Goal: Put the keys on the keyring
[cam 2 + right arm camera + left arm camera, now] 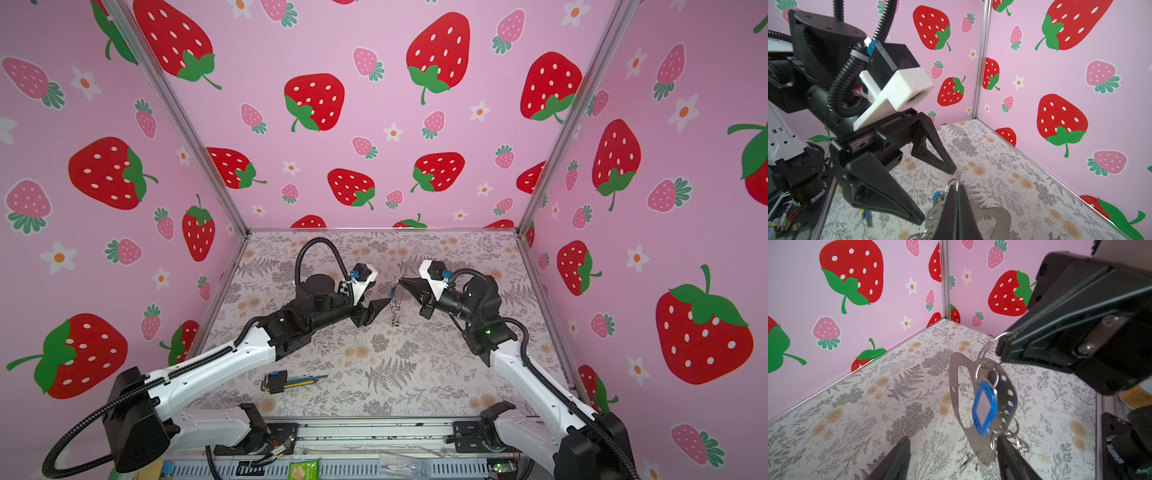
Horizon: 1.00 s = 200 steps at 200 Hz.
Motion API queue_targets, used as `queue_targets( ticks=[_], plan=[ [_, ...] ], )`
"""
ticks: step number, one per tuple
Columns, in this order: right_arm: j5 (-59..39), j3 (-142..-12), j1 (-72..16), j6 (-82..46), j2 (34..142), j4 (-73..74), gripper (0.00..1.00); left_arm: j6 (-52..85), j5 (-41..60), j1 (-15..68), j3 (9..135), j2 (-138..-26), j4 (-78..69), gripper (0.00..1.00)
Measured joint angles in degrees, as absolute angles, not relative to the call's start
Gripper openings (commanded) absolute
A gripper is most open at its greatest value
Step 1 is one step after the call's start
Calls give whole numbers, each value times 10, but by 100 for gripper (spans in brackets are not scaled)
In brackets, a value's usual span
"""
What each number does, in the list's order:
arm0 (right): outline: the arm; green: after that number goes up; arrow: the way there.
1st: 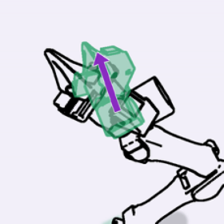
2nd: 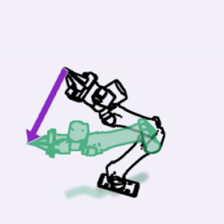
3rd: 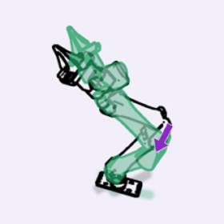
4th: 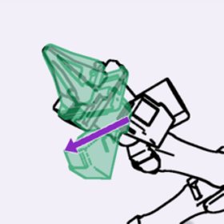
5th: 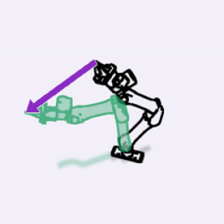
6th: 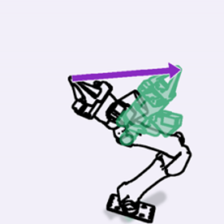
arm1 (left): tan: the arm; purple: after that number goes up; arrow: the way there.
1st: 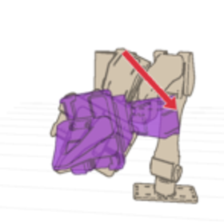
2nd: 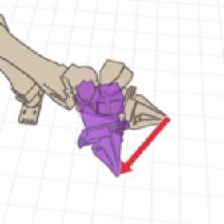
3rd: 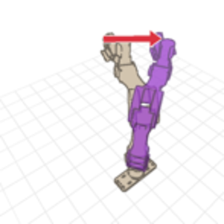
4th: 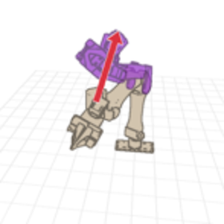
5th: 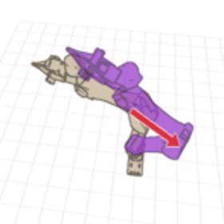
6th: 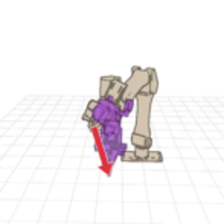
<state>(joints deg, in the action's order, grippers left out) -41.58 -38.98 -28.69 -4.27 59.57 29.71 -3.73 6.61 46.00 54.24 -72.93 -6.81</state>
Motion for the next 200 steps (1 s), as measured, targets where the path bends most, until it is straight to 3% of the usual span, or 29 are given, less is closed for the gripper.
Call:
queue_targets(
  ticks=[68, 123, 162, 200],
  plan=[
    [-416, -390, -287, -48, 596, 299, 0, -32, 65, 463, 557, -754, -77, 57],
    [-416, -390, -287, -50, 598, 302, 0, -32, 65, 467, 569, -754, -83, 55],
    [-416, -390, -287, -54, 600, 305, 0, -27, 64, 469, 576, -755, -84, 46],
    [-416, -390, -287, -57, 600, 306, 0, -22, 64, 469, 582, -755, -84, 43]
  ],
)
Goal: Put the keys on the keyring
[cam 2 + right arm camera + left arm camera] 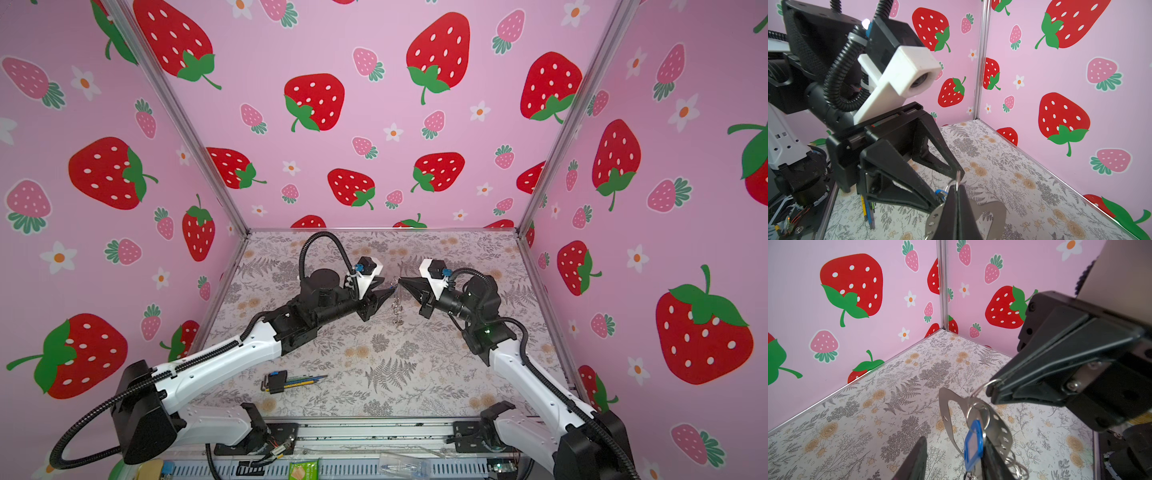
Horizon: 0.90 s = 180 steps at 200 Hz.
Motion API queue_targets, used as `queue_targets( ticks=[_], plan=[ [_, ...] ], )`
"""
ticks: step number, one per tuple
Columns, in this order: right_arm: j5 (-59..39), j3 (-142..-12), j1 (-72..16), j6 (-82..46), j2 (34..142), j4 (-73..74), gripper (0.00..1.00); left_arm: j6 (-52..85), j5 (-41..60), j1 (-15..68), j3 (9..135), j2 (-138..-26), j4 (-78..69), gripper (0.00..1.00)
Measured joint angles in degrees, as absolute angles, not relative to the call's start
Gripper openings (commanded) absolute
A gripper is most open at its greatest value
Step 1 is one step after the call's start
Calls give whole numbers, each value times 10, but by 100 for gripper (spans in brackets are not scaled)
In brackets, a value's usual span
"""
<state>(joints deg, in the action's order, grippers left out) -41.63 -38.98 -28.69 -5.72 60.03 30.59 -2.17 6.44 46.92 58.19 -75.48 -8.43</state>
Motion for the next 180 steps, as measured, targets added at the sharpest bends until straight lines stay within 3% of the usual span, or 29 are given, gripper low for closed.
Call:
queue_targets(
  ticks=[48, 159, 163, 180],
  plan=[
    [-416, -390, -287, -62, 600, 309, 0, -17, 65, 472, 593, -762, -84, 37],
    [-411, -381, -287, -81, 600, 340, 0, -18, 71, 478, 621, -783, -56, 7],
    [-409, -380, -287, -81, 600, 341, 0, -18, 74, 478, 622, -783, -55, 2],
    [-405, -378, -287, -85, 600, 347, 0, -18, 83, 479, 629, -788, -47, 1]
  ],
)
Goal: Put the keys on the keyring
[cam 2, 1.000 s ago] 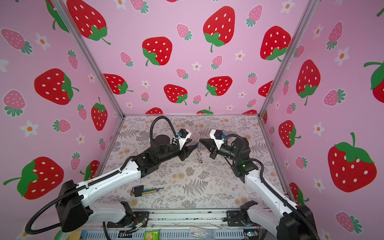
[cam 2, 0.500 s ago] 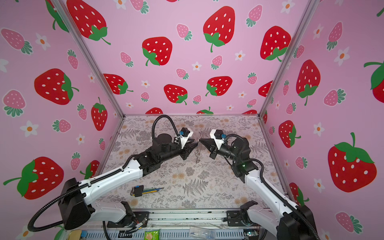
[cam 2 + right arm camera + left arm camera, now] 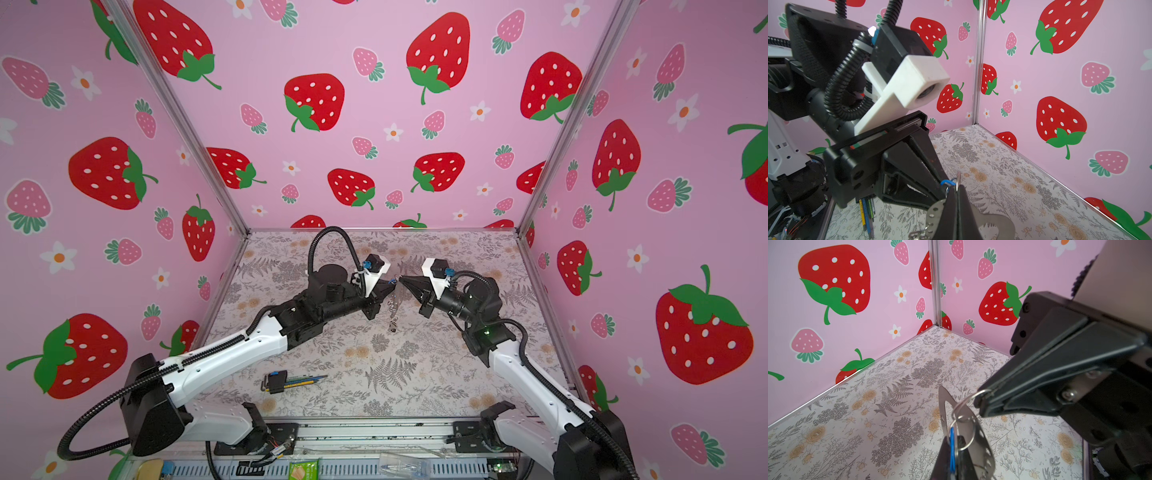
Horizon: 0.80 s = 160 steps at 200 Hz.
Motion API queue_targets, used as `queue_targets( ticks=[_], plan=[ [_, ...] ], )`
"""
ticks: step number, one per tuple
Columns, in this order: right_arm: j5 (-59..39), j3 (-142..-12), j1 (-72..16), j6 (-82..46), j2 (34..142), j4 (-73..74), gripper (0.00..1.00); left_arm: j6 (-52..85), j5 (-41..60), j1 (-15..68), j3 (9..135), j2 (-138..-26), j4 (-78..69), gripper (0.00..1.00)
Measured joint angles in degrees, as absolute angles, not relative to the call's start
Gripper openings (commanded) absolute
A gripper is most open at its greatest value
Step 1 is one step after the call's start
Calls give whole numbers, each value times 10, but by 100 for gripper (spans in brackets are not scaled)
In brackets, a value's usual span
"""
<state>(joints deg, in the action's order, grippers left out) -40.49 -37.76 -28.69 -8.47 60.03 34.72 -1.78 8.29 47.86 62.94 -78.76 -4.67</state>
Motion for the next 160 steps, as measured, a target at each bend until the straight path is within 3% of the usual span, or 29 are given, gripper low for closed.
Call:
queue_targets(
  ticks=[160],
  plan=[
    [-353, -361, -286, -96, 592, 356, 0, -22, 132, 477, 689, -832, 22, 0]
  ],
)
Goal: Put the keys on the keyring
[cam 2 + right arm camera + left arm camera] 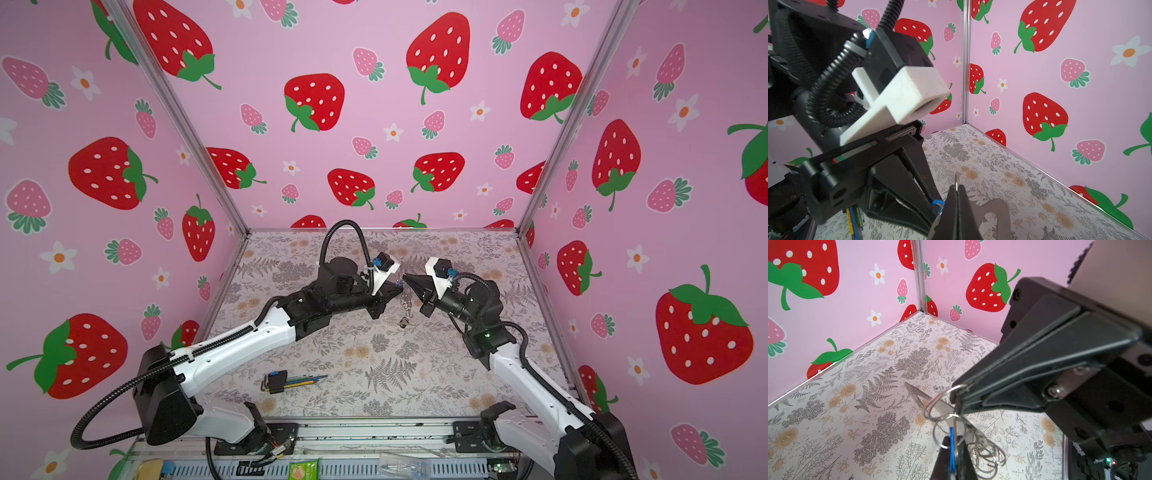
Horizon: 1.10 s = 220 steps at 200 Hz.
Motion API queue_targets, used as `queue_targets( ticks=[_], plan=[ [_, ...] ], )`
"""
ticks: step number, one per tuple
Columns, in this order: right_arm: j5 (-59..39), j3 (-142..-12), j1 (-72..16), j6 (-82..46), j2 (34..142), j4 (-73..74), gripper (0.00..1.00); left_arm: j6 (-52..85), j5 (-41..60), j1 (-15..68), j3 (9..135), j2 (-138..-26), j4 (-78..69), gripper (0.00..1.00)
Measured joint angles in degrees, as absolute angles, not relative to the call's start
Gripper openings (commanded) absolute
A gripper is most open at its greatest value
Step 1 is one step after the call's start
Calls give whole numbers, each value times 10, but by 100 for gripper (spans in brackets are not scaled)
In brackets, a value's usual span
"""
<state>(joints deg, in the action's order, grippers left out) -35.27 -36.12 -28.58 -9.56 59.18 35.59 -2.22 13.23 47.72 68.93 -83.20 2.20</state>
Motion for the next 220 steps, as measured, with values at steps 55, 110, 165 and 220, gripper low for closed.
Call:
queue_targets(
  ticks=[55, 110, 165, 220],
  plan=[
    [-350, -359, -281, -98, 592, 357, 0, -25, 135, 477, 695, -834, 39, 27],
    [-396, -353, -276, -93, 592, 361, 0, -24, 181, 392, 689, -766, 46, 30],
    [-455, -352, -276, -109, 603, 400, 0, -27, 286, 379, 717, -771, 60, 30],
    [-485, -352, -276, -126, 604, 424, 0, -25, 354, 378, 725, -795, 78, 30]
  ],
)
